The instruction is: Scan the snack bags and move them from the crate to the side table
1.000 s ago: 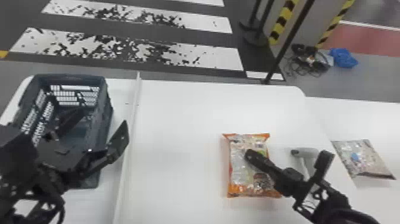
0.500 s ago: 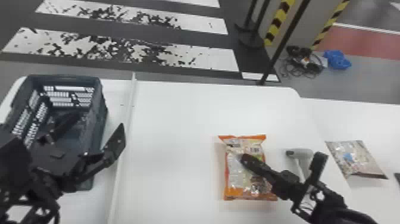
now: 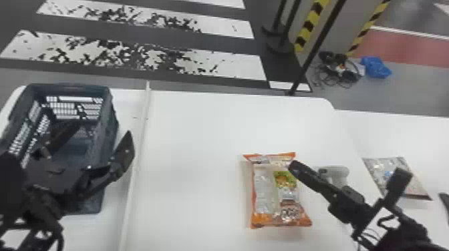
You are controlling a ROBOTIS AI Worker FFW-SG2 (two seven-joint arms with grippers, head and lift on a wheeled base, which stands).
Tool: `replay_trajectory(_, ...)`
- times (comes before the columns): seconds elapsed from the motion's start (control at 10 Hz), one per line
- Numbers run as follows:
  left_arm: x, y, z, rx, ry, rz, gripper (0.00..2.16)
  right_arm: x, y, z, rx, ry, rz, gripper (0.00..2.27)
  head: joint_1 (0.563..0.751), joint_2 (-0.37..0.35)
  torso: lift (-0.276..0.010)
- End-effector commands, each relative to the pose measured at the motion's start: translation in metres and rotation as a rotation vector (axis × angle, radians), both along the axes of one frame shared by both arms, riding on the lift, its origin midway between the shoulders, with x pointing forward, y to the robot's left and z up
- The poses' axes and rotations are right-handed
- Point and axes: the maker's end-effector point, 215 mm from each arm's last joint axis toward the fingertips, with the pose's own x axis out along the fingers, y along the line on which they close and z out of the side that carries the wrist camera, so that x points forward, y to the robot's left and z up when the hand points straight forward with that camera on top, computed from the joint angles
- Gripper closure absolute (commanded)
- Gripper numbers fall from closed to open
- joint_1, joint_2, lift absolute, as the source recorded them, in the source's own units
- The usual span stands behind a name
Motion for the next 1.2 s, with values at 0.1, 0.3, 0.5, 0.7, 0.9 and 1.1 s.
replay_trajectory(0.1,0.002,0.006,0.000,-0.001,-0.007,0.029,0.07,0.004,-0.077,-0.007,-0.115,0.034,-0.219,0.00,0.695,-0.227,-0.087)
replay_trajectory(0.3,0.004,0.017,0.002,-0.014,-0.017,0.039,0.07,-0.006,-0.137,-0.024,-0.222,0.068,-0.291,0.04,0.695,-0.332,-0.087)
replay_trajectory(0.5,0.003,0.021,-0.007,-0.017,-0.009,0.043,0.07,-0.015,-0.158,-0.041,-0.275,0.093,-0.290,0.07,0.695,-0.350,-0.087)
replay_trajectory(0.7,0.004,0.022,-0.007,-0.026,-0.014,0.048,0.07,-0.024,-0.175,-0.065,-0.346,0.106,-0.278,0.07,0.695,-0.350,-0.087)
replay_trajectory(0.9,0.008,0.026,-0.007,-0.038,-0.030,0.052,0.07,-0.025,-0.180,-0.088,-0.420,0.113,-0.235,0.08,0.695,-0.350,-0.087)
replay_trajectory(1.1,0.008,0.027,-0.011,-0.042,-0.032,0.050,0.07,-0.021,-0.179,-0.105,-0.444,0.125,-0.210,0.08,0.695,-0.350,-0.087)
